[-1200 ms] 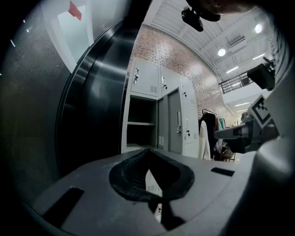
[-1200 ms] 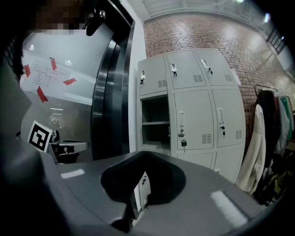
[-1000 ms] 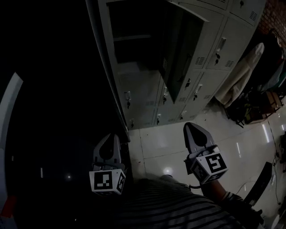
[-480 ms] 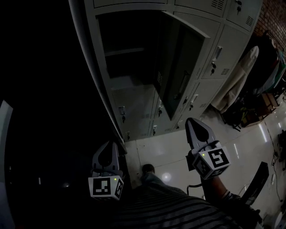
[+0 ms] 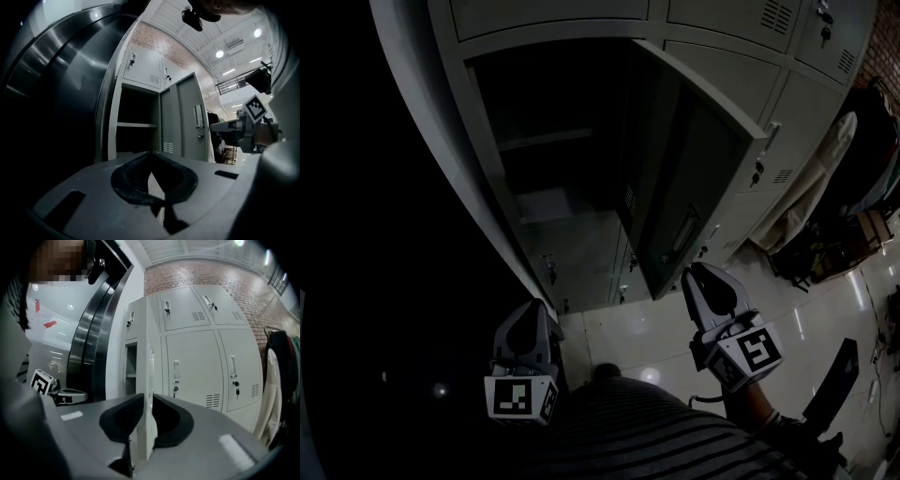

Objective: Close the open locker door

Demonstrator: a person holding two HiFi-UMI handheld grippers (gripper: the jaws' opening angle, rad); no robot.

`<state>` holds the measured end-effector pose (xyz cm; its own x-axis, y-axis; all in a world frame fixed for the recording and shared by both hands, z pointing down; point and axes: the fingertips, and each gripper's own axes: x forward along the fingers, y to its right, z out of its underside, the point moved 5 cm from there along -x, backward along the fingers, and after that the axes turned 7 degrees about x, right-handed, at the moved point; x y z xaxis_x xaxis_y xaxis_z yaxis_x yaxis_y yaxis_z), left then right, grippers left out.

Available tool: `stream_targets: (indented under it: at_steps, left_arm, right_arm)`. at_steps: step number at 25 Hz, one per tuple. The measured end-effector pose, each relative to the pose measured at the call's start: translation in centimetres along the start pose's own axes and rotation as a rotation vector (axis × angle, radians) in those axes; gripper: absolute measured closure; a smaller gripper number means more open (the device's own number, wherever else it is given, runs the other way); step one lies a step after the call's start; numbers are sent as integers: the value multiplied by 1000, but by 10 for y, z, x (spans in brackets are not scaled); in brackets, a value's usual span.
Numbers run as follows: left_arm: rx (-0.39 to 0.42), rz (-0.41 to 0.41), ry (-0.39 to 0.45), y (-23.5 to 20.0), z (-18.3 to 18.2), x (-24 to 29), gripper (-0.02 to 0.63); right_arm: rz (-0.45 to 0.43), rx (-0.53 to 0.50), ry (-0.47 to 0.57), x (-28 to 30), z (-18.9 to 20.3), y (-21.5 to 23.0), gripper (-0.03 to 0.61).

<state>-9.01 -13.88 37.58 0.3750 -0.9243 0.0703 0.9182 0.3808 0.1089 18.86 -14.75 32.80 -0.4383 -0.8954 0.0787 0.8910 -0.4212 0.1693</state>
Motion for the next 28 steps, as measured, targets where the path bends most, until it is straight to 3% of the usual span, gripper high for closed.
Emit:
stream_targets:
  at_steps: [8, 12, 16, 28]
  left_arm:
    - [6, 5, -42, 0, 12, 9, 609]
    - [18, 5, -33, -1, 11, 3, 609]
    - [-3, -9, -76, -4, 8, -9, 609]
    - [-9, -91, -59, -28, 0, -28, 609]
  right_arm:
    - [-90, 2, -5, 7, 2, -7, 538]
    - [-144, -15, -20, 16, 2, -27, 520]
    - [-213, -32, -36, 30, 2, -51, 528]
    - [-391, -76, -100, 105, 5, -117, 522]
